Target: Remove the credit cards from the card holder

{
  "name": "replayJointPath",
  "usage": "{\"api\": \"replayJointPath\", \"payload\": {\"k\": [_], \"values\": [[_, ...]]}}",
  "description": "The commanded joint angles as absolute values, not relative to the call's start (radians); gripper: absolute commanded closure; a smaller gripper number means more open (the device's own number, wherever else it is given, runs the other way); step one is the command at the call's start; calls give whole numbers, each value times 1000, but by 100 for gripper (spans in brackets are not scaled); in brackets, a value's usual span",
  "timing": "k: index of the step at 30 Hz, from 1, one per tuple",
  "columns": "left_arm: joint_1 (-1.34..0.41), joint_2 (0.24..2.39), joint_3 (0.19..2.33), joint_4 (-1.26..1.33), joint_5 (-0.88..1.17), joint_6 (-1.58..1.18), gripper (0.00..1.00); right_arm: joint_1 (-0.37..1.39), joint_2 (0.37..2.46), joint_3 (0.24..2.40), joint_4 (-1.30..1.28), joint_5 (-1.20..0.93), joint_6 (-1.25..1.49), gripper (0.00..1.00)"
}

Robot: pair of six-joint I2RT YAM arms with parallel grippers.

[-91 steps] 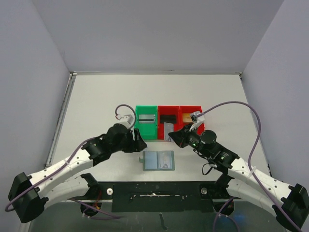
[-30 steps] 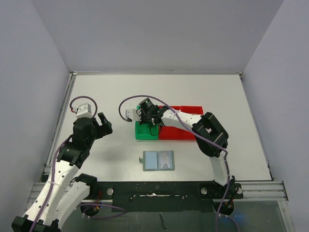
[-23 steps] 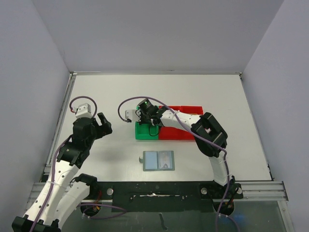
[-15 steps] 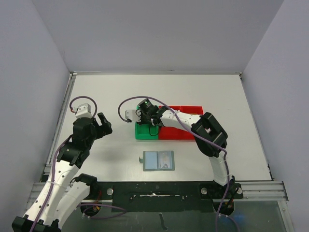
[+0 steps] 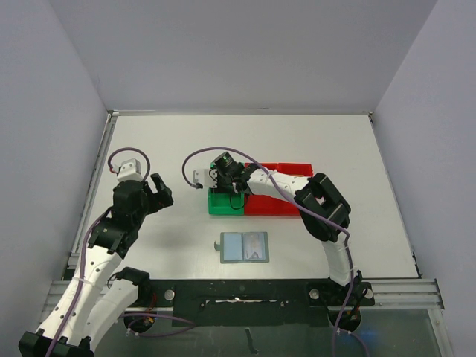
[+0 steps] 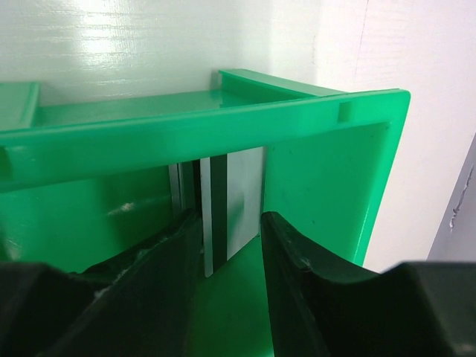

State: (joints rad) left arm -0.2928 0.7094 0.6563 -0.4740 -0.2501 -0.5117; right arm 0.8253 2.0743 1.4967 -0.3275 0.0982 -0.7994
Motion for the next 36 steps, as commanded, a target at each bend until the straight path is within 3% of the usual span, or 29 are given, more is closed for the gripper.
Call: {"api": "replayJointPath", "payload": {"k": [1,25,36], "values": [[-286,712,663,-417,-240,-497,16,822,2081,1531,-312,80,-779,61],[-286,719,661,-416,-229,-494,16,801,2014,1531,-218,42,-603,53],[-287,712,661,-414,-232,-493,17,797,1916,1495,-186,6,-3,75]]}}
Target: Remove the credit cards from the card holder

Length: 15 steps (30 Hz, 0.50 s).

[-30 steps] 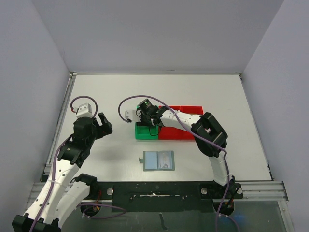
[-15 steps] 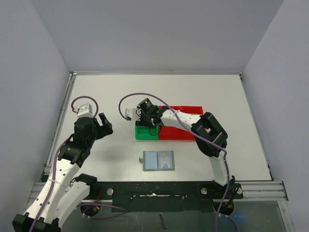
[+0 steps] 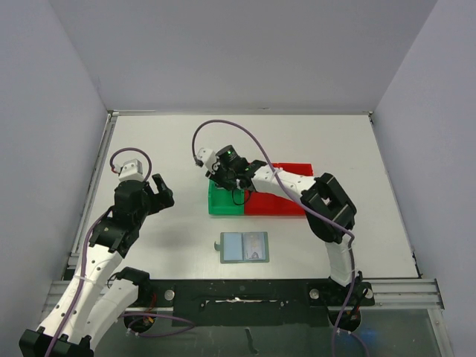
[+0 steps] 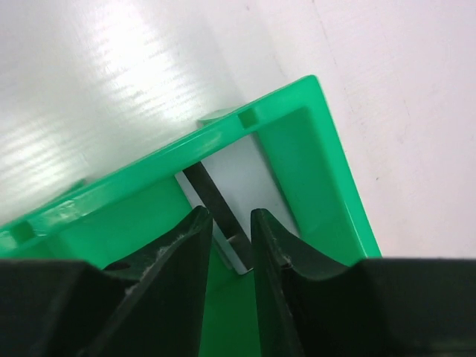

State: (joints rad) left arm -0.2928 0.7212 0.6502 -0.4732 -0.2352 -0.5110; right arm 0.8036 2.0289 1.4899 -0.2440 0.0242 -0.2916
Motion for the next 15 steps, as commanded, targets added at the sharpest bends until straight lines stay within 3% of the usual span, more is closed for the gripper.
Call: {"api": "replayJointPath", "payload": {"k": [1,5,8,11,15], "values": [[-287,711,661,-415,-231,-493,16,796,1911,1496,-194,11,48,76],[-285,712,661,-415,-232,-491,16,795,1937,1556,-329,103,273,77],[-285,710,661,-414,-233,-491,16,795,1990,1614,-482,214,406,85],[-284,708,661,-416,-232,-491,17,796,2021,1610,-513,184,455,92],[-282,710,661,-416,-230,-491,16,801,2034,1614,-501,169,471,92]]}}
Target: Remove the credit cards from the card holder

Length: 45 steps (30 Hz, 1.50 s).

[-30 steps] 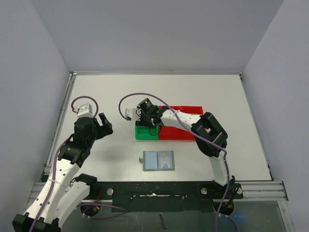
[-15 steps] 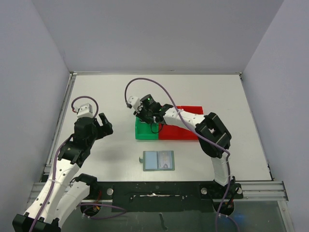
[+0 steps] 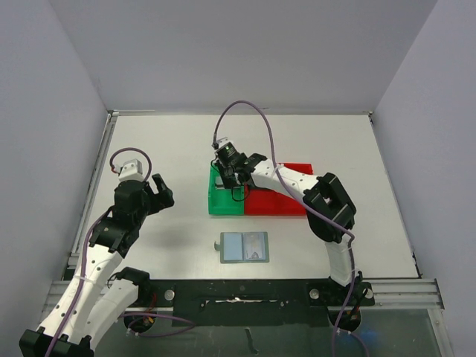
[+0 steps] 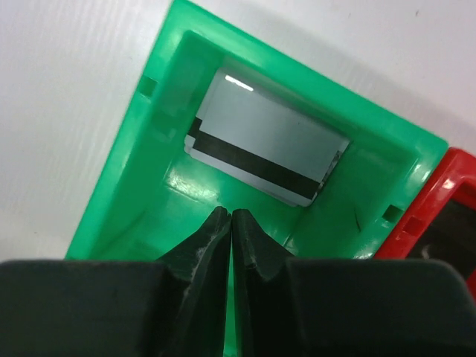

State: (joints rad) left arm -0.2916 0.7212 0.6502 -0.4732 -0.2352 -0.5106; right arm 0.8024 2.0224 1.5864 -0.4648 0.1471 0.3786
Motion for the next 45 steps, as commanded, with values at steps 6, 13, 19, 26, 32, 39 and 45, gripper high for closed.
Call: {"api": "replayJointPath", "payload": {"k": [6,13,19,26,32,39,45], "values": [[-280,709,661,-417,-233,-491,16,802,2073,1675,-521,170,483,89],[-278,708,661,-417,-232,-491,16,815,2151,1721,-529,177,503,89],[-277,707,661,-417,-233,-492,16,822,2187,1778,-546,188,505,89],[-276,707,661,-417,-232,-492,16,822,2228,1806,-564,201,523,88],[-276,709,661,-416,-231,-492,16,822,2248,1813,-566,224,535,88],[-276,711,661,-416,-230,-492,16,818,2254,1815,-555,254,540,87],[-276,710,661,-416,-230,-492,16,816,2247,1816,-546,258,544,86]]}}
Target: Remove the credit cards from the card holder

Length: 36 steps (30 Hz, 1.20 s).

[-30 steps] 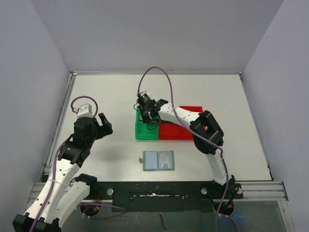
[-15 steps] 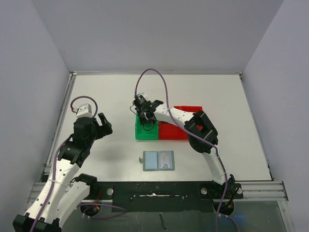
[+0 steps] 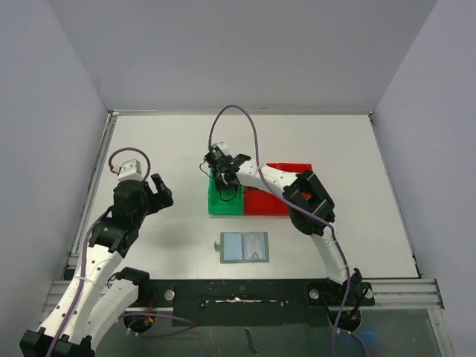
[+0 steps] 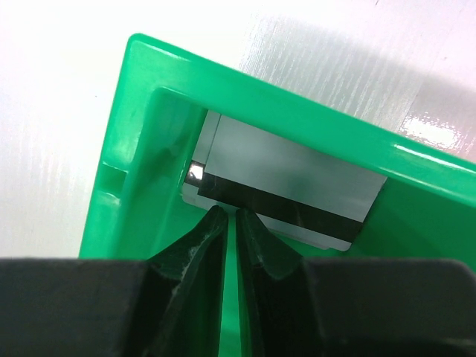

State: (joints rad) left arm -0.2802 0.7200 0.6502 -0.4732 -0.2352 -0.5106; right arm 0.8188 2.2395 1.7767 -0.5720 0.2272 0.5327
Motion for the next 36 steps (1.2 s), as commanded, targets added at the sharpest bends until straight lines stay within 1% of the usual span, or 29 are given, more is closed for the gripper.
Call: {"api": "replayJointPath", "payload": {"k": [1,6,14,21,26,29,31,33,36], "values": [[-275,711,661,-416,-229,-492,16,816,2246,1817,-545,257,544,86],[-275,711,661,-416,-229,-492,16,809,2242,1836,-538,258,546,84],[-276,712,661,-416,-228,-492,16,802,2258,1861,-548,250,543,83],[-275,712,661,-416,-227,-492,16,813,2196,1855,-533,218,522,82],[-274,712,661,-414,-227,-491,16,836,2135,1850,-534,229,505,78],[-274,711,661,-415,-226,-489,16,858,2057,1820,-526,281,496,71],[-274,708,661,-413,-222,-485,16,876,1979,1759,-495,322,486,63],[-273,704,661,-408,-209,-475,15,892,1886,1663,-443,378,489,51],[-272,697,661,-401,-187,-464,14,897,1736,1506,-367,415,515,39]]}}
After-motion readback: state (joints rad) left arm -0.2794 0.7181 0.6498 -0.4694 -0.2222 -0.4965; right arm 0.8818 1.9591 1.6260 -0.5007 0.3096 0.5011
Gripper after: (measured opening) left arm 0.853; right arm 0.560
